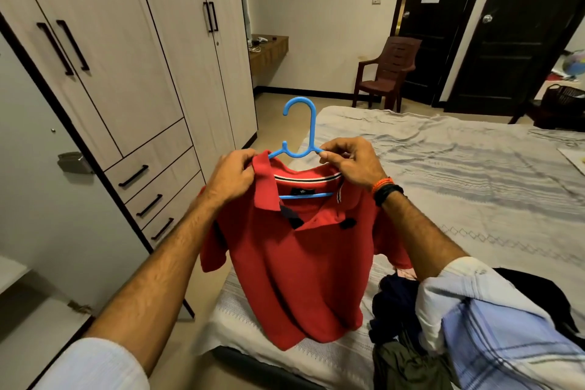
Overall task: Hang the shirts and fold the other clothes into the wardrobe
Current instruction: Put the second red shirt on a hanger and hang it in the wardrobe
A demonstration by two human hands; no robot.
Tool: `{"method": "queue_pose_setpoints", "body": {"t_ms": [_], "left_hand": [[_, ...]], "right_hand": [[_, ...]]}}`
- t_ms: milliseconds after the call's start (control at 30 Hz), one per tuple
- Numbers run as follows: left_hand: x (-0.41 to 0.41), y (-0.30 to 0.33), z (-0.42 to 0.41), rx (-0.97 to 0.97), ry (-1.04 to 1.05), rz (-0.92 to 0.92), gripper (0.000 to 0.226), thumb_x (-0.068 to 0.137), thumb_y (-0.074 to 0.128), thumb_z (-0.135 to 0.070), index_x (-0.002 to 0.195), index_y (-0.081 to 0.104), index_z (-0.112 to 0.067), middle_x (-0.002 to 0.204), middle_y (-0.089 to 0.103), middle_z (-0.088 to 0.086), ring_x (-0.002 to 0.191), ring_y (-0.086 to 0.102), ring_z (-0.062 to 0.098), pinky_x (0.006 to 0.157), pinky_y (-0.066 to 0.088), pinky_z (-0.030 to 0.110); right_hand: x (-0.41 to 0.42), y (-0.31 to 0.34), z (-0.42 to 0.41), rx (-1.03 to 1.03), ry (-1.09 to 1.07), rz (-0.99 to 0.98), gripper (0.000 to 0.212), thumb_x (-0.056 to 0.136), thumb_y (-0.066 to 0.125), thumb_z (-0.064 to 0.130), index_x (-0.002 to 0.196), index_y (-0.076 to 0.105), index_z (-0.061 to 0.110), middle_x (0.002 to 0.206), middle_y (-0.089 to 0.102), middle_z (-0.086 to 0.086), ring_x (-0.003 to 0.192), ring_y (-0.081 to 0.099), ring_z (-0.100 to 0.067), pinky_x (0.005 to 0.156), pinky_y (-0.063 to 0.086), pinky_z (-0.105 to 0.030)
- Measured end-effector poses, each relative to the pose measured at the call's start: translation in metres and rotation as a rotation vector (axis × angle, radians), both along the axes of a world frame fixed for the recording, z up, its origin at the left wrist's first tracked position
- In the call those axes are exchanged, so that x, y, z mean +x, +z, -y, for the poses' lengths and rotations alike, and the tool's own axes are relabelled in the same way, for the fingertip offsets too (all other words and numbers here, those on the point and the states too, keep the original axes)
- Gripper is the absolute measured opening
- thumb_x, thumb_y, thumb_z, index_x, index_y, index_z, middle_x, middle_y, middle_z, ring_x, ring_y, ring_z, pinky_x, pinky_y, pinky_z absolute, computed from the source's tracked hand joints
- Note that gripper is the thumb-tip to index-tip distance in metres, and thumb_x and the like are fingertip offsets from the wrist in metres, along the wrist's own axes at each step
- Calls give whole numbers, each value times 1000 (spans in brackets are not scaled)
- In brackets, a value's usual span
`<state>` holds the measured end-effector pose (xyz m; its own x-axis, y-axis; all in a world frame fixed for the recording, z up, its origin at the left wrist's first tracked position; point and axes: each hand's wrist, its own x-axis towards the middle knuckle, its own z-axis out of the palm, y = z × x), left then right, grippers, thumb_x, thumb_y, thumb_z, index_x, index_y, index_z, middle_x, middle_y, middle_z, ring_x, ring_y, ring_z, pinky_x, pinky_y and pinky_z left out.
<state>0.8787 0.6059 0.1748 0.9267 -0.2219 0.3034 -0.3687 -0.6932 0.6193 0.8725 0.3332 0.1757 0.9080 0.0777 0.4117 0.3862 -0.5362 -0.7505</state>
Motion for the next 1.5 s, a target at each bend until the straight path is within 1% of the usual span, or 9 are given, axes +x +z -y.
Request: {"method": "queue_pose_setpoints", "body": {"t_ms": [133, 233, 400, 567, 767, 933, 1167, 1300, 1500], "left_hand": [[-4, -8, 7, -52, 57, 24, 35, 89, 50, -43, 90, 72, -15, 73, 68, 7, 73, 61, 30, 66, 51, 38], [-6, -15, 4, -65, 78, 11, 24, 93, 55, -34, 84, 71, -17, 71, 64, 6, 67, 53, 20, 64, 44, 33], [-13, -13, 10, -105, 181, 86, 28, 88, 53, -39, 67, 56, -21, 56, 50, -5, 58, 43, 17, 55, 36, 33], [-20, -10, 20, -142, 270, 198, 33, 88, 55, -38, 58, 46, -27, 49, 38, -9, 51, 35, 14, 54, 27, 29], [-28, -76, 29, -54, 317, -30, 34, 90, 55, -40, 76, 62, -9, 61, 56, 3, 64, 53, 30, 62, 47, 38], [-32, -157, 24, 55, 264, -271, 28, 85, 50, -32, 85, 68, -11, 78, 68, 13, 80, 62, 37, 68, 46, 39], [17, -278, 15, 85, 301, -576, 23, 91, 56, -25, 107, 70, -18, 104, 72, 13, 99, 64, 37, 82, 51, 40], [67, -330, 11, 43, 298, -683, 41, 86, 43, -47, 100, 68, -17, 99, 72, 16, 95, 65, 38, 80, 52, 43], [132, -394, 11, 67, 332, -751, 24, 88, 53, -22, 105, 70, -18, 103, 72, 14, 99, 64, 38, 81, 49, 40]], "right_hand": [[-4, -11, 17, -152, -73, -55, 34, 83, 76, 41, 109, 69, 20, 93, 71, 6, 86, 65, -7, 75, 53, -26], [-9, -26, 33, -393, -95, -87, 37, 87, 61, 59, 81, 69, 23, 66, 62, 4, 64, 56, -15, 61, 45, -37], [-18, -23, 27, -215, -228, 117, 38, 84, 55, 60, 80, 71, 26, 63, 62, 6, 63, 57, -14, 57, 42, -33], [-21, -9, 27, -239, -247, 170, 34, 84, 58, 56, 83, 73, 26, 61, 59, 11, 62, 56, -11, 56, 41, -29], [-26, -76, 40, -296, -214, -45, 43, 81, 54, 61, 86, 75, 24, 74, 71, 2, 74, 63, -22, 64, 49, -36], [-27, -152, 40, -392, -132, -280, 34, 88, 63, 56, 90, 74, 24, 80, 71, -2, 81, 63, -27, 66, 45, -34], [30, -263, 22, -538, -27, -585, 42, 90, 51, 63, 96, 67, 25, 92, 70, -7, 95, 62, -36, 74, 45, -39], [79, -312, 8, -539, -53, -662, 30, 95, 57, 45, 102, 67, 17, 98, 70, -15, 97, 61, -39, 74, 44, -42], [149, -383, -7, -620, -62, -788, 41, 92, 49, 44, 119, 63, 16, 115, 65, -16, 108, 59, -39, 88, 47, -51]]}}
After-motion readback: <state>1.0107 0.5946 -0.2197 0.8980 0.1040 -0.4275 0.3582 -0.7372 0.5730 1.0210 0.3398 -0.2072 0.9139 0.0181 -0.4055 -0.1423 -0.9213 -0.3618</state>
